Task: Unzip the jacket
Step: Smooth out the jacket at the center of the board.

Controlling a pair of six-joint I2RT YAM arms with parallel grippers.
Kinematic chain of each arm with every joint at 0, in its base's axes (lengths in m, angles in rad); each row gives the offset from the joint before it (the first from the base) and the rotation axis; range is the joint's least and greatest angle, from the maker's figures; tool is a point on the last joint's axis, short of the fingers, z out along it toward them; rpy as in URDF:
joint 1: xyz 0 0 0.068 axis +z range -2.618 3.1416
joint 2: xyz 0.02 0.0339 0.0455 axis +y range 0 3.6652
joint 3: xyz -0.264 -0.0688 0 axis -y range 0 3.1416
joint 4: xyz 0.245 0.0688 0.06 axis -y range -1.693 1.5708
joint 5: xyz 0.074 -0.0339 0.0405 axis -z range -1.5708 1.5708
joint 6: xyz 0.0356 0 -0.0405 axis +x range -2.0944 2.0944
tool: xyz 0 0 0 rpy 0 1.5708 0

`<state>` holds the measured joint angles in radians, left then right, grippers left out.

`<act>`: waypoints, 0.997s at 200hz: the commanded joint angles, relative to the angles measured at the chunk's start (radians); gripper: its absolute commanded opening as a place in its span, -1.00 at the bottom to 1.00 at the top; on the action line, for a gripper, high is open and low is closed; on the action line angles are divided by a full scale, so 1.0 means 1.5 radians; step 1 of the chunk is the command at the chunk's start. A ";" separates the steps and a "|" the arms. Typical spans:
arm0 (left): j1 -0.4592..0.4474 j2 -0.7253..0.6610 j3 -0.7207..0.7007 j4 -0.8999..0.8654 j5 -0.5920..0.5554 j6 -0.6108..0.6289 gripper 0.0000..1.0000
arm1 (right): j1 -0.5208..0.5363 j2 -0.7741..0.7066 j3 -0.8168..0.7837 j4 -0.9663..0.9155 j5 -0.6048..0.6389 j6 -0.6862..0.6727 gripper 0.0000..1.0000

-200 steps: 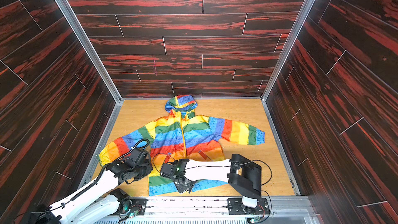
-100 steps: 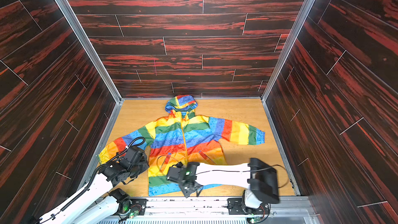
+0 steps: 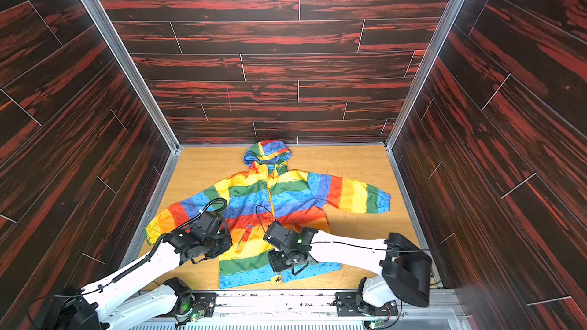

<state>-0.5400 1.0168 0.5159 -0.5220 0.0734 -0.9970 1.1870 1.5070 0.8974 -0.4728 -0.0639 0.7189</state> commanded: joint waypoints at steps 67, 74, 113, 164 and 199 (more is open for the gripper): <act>-0.002 0.079 -0.054 0.016 -0.048 -0.039 -1.00 | 0.000 0.104 -0.078 0.089 -0.062 0.030 -0.59; -0.002 0.083 -0.053 0.013 -0.056 -0.040 -1.00 | 0.000 0.100 -0.084 0.098 -0.069 0.028 -0.54; -0.001 0.088 -0.057 0.007 -0.094 -0.050 -1.00 | 0.002 0.006 -0.103 0.143 -0.127 0.018 -0.14; 0.001 0.086 -0.045 -0.011 -0.114 -0.040 -1.00 | 0.032 -0.164 -0.120 -0.004 0.054 -0.022 -0.04; 0.004 0.081 -0.045 -0.010 -0.115 -0.036 -1.00 | 0.141 -0.150 -0.148 -0.019 0.259 -0.115 -0.13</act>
<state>-0.5442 1.1343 0.4511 -0.4744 -0.0422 -1.0466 1.3087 1.2541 0.7219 -0.4274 0.0765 0.6666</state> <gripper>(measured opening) 0.049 0.448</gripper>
